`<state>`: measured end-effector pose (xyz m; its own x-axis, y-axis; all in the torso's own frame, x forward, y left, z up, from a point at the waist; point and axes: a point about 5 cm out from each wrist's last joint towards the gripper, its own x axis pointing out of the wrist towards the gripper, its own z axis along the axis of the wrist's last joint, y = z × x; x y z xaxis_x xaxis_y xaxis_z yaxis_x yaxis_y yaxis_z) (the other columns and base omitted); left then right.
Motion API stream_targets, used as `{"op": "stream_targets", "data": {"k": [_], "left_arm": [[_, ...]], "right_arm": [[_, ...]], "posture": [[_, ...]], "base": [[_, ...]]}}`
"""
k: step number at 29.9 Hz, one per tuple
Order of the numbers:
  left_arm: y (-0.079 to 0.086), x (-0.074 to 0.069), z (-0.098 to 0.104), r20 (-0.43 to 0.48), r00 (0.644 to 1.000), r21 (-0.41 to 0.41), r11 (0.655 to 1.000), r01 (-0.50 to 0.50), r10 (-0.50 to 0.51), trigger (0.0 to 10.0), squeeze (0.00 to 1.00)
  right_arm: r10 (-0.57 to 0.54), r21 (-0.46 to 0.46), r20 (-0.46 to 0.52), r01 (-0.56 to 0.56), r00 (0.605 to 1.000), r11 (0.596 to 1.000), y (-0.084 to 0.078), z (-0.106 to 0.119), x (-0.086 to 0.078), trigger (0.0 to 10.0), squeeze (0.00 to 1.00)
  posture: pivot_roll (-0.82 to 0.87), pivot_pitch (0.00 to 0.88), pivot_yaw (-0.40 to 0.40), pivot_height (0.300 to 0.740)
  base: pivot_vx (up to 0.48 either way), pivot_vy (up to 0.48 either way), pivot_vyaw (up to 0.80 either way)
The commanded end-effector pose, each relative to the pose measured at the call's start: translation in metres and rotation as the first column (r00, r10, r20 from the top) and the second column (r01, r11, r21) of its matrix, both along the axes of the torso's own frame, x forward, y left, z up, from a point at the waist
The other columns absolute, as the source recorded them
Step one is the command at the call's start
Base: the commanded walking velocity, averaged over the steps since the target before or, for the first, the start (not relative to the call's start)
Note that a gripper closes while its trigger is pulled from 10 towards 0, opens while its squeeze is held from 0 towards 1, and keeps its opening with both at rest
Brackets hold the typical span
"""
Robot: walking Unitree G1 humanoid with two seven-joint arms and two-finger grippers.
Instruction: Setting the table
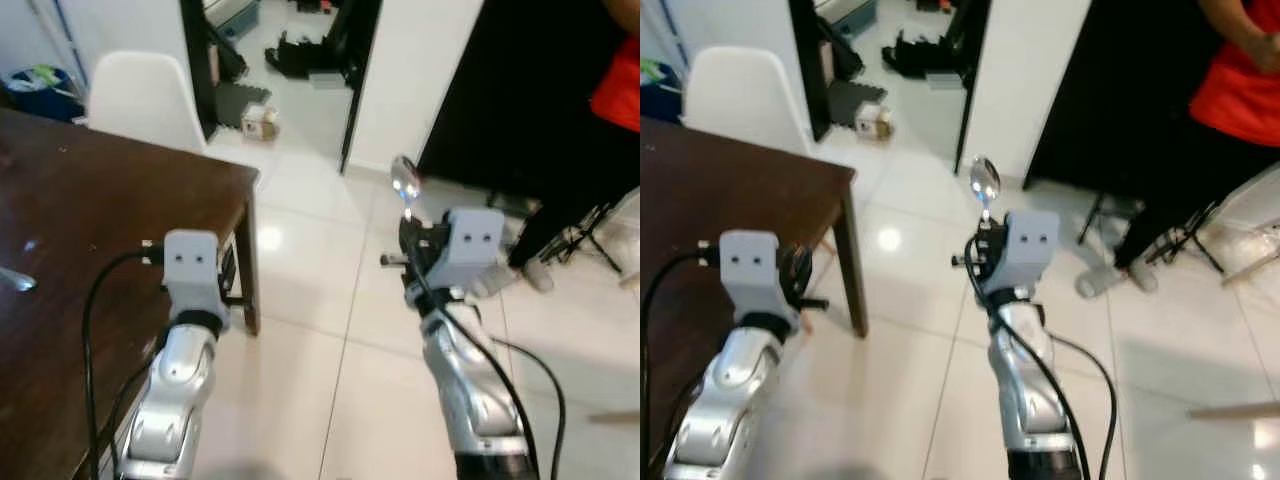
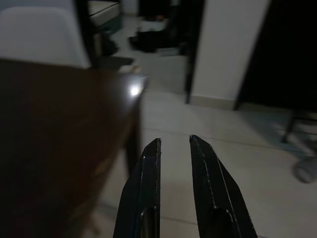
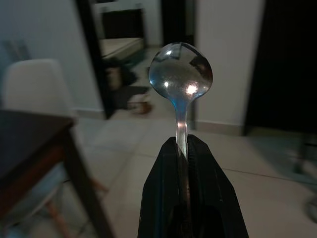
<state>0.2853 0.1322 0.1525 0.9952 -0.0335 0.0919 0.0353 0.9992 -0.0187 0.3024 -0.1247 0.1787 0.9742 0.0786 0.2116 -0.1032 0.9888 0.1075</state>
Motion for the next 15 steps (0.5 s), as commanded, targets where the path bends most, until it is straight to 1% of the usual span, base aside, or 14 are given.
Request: {"op": "stream_targets", "data": {"k": [1, 11, 15], "left_arm": [[-0.0053, 0.0001, -0.0008, -0.001, 1.0, -0.006, 1.0, 0.021, -0.021, 10.0, 0.0], [-0.0131, -0.0004, 0.0026, 0.002, 0.997, -0.02, 0.997, 0.078, -0.078, 10.0, 0.0], [-0.0138, -0.0002, 0.0026, 0.0, 0.996, -0.02, 0.996, 0.085, -0.085, 10.0, 0.0]], "right_arm": [[-0.008, 0.0, 0.006, 0.008, 1.0, 1.0, -0.0021, -0.0004, -0.0005, 10.0, 0.0], [-0.01, 0.0, 0.008, 0.01, 1.0, 1.0, -0.0021, -0.0001, -0.0009, 10.0, 0.0], [-0.01, 0.001, 0.009, 0.01, 1.0, 1.0, -0.002, 0.0001, -0.0005, 10.0, 0.0]], "posture": [[-0.07, 0.019, 0.013, 0.74], [-0.07, 0.018, 0.015, 0.74], [-0.07, 0.018, 0.016, 0.74]], "base": [[0.0, 0.0, -0.8], [0.0, 0.0, -0.8], [0.0, 0.0, -0.8]]}}
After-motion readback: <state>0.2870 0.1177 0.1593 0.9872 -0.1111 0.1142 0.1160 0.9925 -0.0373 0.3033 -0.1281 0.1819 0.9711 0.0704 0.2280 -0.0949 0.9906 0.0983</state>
